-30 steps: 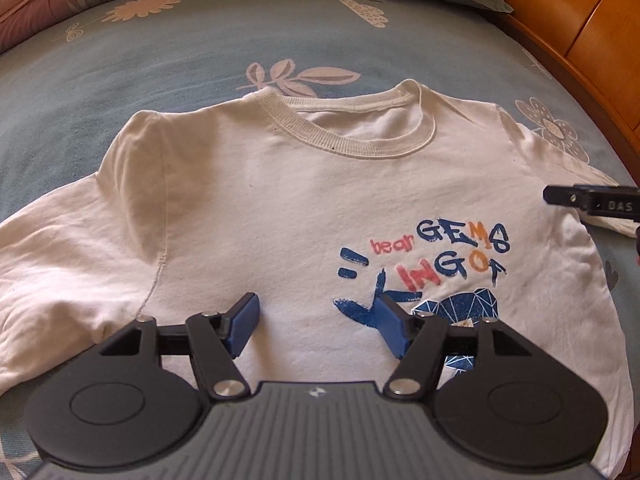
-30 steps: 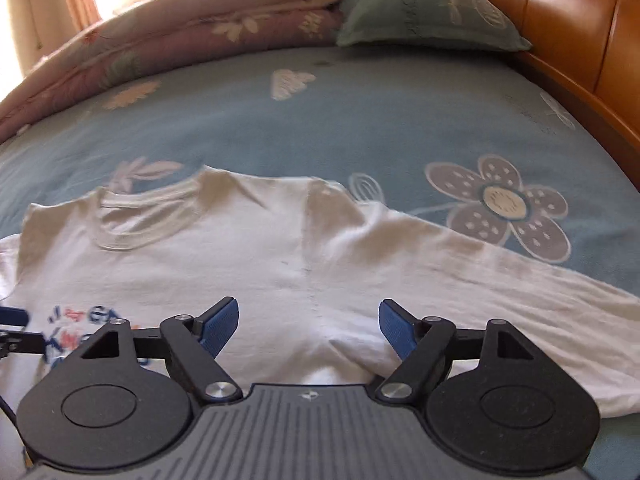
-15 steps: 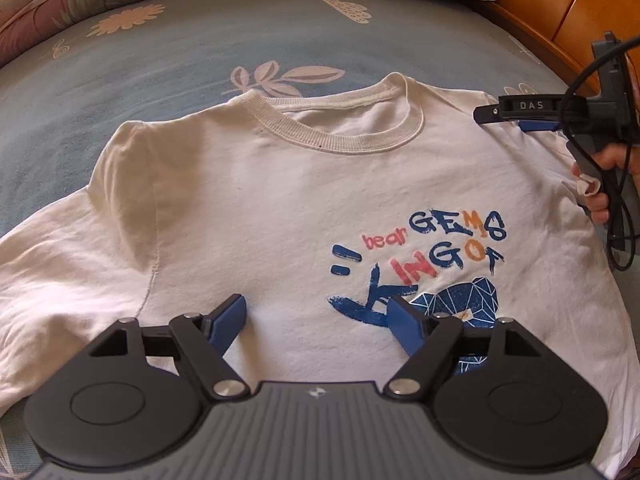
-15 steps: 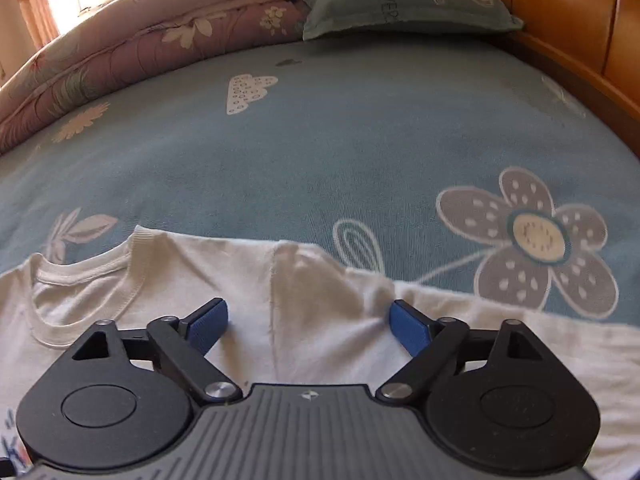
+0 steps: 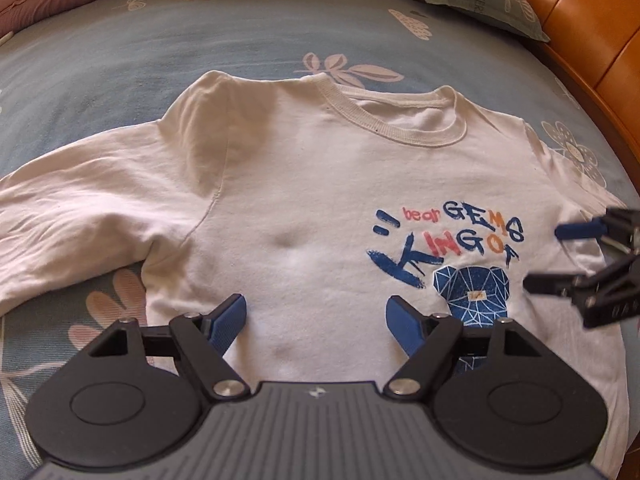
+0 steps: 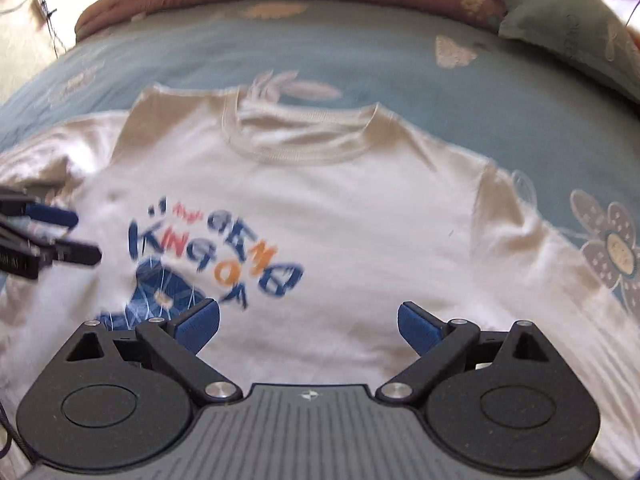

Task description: Fold clothes

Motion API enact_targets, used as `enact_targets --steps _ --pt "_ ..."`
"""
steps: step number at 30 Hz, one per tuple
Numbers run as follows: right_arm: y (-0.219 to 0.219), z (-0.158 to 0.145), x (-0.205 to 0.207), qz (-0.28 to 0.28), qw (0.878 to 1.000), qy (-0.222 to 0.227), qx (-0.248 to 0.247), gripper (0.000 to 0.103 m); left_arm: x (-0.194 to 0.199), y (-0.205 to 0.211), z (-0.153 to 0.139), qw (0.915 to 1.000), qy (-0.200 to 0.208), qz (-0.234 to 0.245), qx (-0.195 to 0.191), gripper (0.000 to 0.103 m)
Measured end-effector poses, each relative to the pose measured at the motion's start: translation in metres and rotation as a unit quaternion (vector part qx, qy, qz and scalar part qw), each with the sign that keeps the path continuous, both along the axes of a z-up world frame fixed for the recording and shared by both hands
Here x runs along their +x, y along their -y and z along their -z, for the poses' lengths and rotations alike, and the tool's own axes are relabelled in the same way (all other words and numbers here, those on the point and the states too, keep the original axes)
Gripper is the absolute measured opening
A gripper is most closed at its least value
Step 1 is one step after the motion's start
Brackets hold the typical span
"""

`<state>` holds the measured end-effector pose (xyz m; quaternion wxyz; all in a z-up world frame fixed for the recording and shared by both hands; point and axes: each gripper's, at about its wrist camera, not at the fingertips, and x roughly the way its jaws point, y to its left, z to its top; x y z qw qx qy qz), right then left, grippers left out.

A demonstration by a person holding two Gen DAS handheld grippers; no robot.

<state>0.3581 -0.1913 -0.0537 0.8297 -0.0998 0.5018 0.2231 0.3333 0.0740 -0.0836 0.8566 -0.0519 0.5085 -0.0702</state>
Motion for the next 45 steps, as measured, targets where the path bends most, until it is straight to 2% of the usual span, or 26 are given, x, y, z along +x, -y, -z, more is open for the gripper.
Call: enact_targets --steps 3,7,10,14,18,21,25,29,32,35,38,40,42,45 --pt "-0.006 0.006 -0.005 -0.012 1.0 0.009 -0.008 0.103 0.009 -0.003 -0.008 0.9998 0.007 -0.017 -0.011 0.075" --pt "-0.002 0.007 -0.003 -0.019 1.0 0.008 -0.004 0.103 0.029 -0.011 -0.029 0.9981 0.05 -0.031 -0.017 0.075" --pt "-0.002 0.007 -0.004 -0.023 1.0 0.015 -0.003 0.103 0.058 -0.014 -0.033 0.9965 0.075 -0.032 -0.015 0.075" --pt "-0.002 0.008 -0.006 -0.02 1.0 0.021 -0.004 0.103 0.101 -0.016 -0.014 0.9964 0.077 -0.035 -0.002 0.075" --pt "-0.003 0.008 -0.007 -0.017 1.0 0.025 -0.005 0.103 0.142 -0.028 0.016 0.9969 0.055 -0.057 0.002 0.076" --pt "-0.004 0.007 -0.008 -0.011 1.0 0.027 -0.007 0.103 0.154 -0.036 0.012 0.996 0.055 -0.07 -0.009 0.077" --pt "-0.009 0.007 -0.005 0.008 1.0 0.018 -0.017 0.103 0.136 -0.044 -0.007 0.996 0.056 -0.063 -0.028 0.077" --pt "-0.013 0.006 -0.004 0.02 0.999 0.011 -0.023 0.103 0.109 -0.048 -0.011 0.9975 0.042 -0.047 -0.033 0.078" --pt "-0.013 0.007 -0.006 0.028 0.999 0.018 -0.022 0.103 0.118 -0.048 0.007 0.9989 0.025 -0.035 -0.018 0.078" --pt "-0.013 0.008 -0.008 0.035 0.999 0.024 -0.021 0.103 0.138 -0.05 0.013 0.9981 0.037 -0.048 -0.009 0.081" --pt "-0.015 0.006 -0.007 0.047 0.998 0.015 -0.026 0.103 0.144 -0.057 0.004 0.9967 0.031 -0.064 -0.039 0.081" --pt "-0.016 0.002 -0.004 0.058 0.998 0.001 -0.026 0.103 0.134 -0.067 -0.01 0.9958 0.041 -0.063 -0.053 0.081" --pt "-0.018 -0.005 -0.003 0.066 0.998 -0.01 -0.01 0.103 0.115 -0.082 -0.024 0.9952 0.059 -0.064 -0.045 0.082" --pt "-0.028 -0.014 -0.004 0.063 0.998 -0.004 0.004 0.103 0.079 -0.117 -0.034 0.9921 0.075 -0.1 -0.008 0.082"
